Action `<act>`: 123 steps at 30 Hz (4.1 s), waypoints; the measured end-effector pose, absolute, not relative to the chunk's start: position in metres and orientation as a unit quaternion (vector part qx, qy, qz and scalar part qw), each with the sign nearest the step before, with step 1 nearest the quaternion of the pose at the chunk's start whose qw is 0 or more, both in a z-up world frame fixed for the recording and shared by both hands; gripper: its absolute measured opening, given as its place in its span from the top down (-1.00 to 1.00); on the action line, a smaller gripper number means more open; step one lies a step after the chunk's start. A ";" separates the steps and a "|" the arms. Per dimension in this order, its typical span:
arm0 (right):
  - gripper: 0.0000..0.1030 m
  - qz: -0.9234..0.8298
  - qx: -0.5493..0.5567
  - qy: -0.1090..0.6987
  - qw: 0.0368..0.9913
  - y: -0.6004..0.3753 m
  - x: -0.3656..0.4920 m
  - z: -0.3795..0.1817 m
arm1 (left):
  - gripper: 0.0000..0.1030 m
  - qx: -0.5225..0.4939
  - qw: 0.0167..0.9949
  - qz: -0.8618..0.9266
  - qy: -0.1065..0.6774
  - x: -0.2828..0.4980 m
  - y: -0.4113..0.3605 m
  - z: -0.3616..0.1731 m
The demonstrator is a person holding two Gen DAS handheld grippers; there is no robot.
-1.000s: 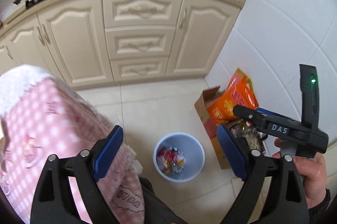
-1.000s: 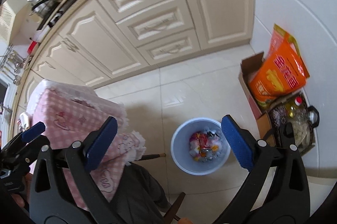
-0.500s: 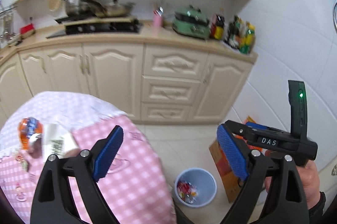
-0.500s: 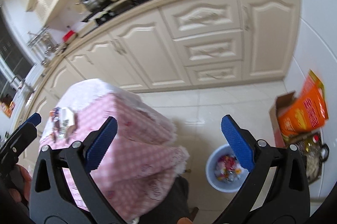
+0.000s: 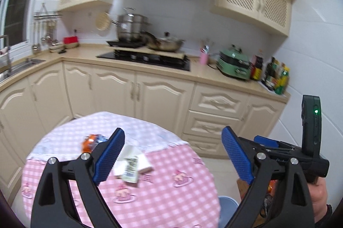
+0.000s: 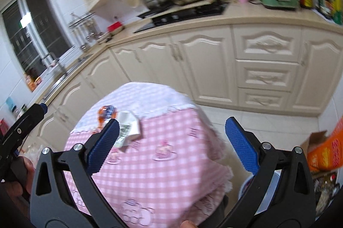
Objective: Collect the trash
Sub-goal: 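Move both tools back over the table toward the remaining trash, then grasp the striped wrapper with the left tool while the right tool grasps the orange chip bag, then carry the wrapper and chip bag over the blue bin and open both tools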
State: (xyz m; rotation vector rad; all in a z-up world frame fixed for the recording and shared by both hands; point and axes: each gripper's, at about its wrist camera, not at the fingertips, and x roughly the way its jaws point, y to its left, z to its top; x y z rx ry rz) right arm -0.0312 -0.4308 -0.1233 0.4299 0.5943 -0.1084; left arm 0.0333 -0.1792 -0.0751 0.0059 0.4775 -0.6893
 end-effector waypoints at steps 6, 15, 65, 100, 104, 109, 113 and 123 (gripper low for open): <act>-0.88 -0.003 0.177 0.284 0.942 -0.382 -0.007 -0.105 | -0.77 -0.014 0.936 -0.285 0.204 0.032 -0.130 -0.064; -0.88 0.047 0.091 0.308 0.946 -0.309 0.032 -0.112 | -0.82 -0.023 0.965 -0.177 0.190 0.043 -0.050 -0.089; -0.06 0.169 -0.102 0.516 0.833 -0.208 0.261 -0.268 | 0.53 -0.049 0.883 -0.173 0.433 0.184 -0.009 -0.275; 0.58 0.095 0.109 0.325 0.935 -0.380 0.009 -0.130 | 0.53 0.004 0.901 -0.311 0.303 0.042 -0.115 -0.157; 0.58 0.032 0.133 0.313 0.940 -0.429 -0.039 -0.135 | 0.53 0.027 0.883 -0.364 0.295 0.021 -0.168 -0.151; 0.58 -0.047 0.168 0.320 0.931 -0.492 -0.094 -0.158 | 0.53 0.059 0.850 -0.430 0.299 -0.005 -0.238 -0.159; 0.58 -0.103 0.201 0.352 0.908 -0.537 -0.133 -0.198 | 0.53 0.102 0.805 -0.484 0.328 -0.031 -0.303 -0.189; 0.57 -0.186 0.297 0.434 0.830 -0.609 -0.196 -0.320 | 0.53 0.187 0.695 -0.564 0.406 -0.082 -0.432 -0.283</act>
